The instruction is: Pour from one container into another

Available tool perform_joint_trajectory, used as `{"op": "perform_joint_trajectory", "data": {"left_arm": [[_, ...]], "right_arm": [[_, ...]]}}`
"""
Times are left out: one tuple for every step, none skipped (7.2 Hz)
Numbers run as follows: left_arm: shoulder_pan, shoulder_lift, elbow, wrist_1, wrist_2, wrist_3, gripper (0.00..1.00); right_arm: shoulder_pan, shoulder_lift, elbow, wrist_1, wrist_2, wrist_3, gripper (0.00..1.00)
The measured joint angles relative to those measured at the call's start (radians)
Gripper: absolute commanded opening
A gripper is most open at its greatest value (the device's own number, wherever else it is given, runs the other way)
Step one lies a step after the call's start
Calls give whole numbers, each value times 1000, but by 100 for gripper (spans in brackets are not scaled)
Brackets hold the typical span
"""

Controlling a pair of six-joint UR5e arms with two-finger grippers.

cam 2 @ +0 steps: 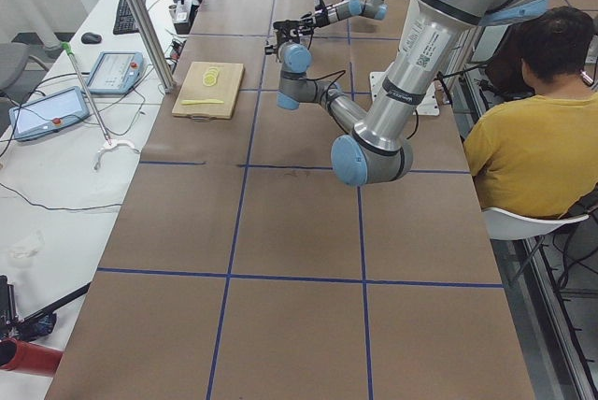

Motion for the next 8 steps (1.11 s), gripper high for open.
{"op": "perform_joint_trajectory", "data": {"left_arm": [[0,0,0,0,0,0,0],[0,0,0,0,0,0,0],[0,0,0,0,0,0,0],[0,0,0,0,0,-1,0],[0,0,0,1,0,-1,0],[0,0,0,1,0,-1,0],[-1,0,0,1,0,-1,0],[-1,0,0,1,0,-1,0]], "right_arm": [[0,0,0,1,0,0,100],[0,1,-1,1,-1,1,100],[0,1,0,2,-1,1,100],[0,1,2,3,-2,1,100],[0,1,6,3,-3,0,100],[1,1,19,4,-4,-4,100],[5,-2,52,4,-5,-20,100],[12,-8,99,4,-5,-49,100]]}}
